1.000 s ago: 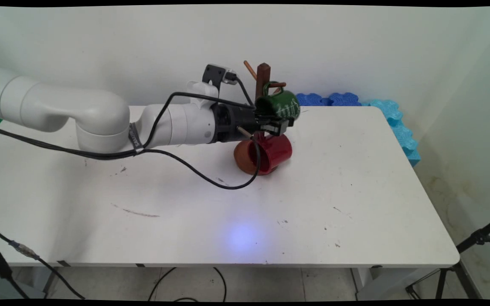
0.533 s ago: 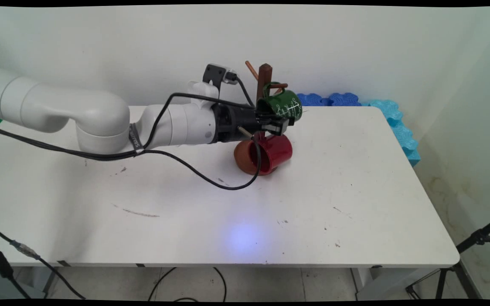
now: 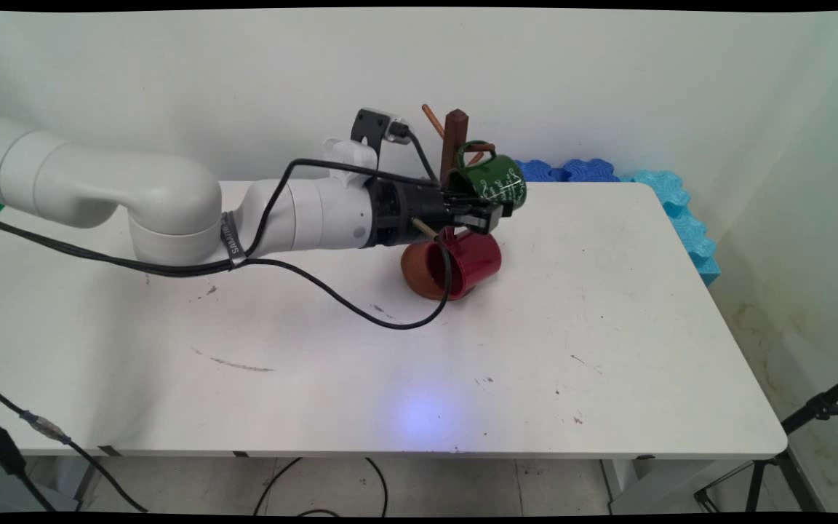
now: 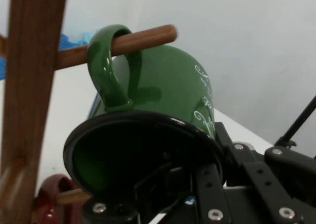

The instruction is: Place the picked object on the table

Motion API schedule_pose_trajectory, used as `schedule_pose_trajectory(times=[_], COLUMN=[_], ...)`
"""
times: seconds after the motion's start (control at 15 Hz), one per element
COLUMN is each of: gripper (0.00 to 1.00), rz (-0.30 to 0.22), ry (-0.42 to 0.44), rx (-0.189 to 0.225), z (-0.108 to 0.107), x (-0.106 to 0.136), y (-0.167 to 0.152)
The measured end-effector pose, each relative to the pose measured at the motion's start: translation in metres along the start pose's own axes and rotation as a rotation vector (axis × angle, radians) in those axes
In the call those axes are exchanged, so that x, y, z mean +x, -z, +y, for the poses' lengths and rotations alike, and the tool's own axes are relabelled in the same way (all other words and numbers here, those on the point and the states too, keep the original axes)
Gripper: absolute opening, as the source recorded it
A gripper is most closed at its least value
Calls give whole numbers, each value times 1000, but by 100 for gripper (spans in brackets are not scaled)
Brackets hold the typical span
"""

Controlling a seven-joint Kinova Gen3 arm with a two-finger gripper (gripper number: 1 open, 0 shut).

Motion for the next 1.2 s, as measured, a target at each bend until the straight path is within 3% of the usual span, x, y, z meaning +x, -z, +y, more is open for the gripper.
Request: schedule_pose_trajectory(times=[0.87, 1.2], gripper=[0, 0], rz=[11, -42], ry=[8, 18], rx=[-89, -138], z=[28, 38], x=[15, 22], y=[15, 35])
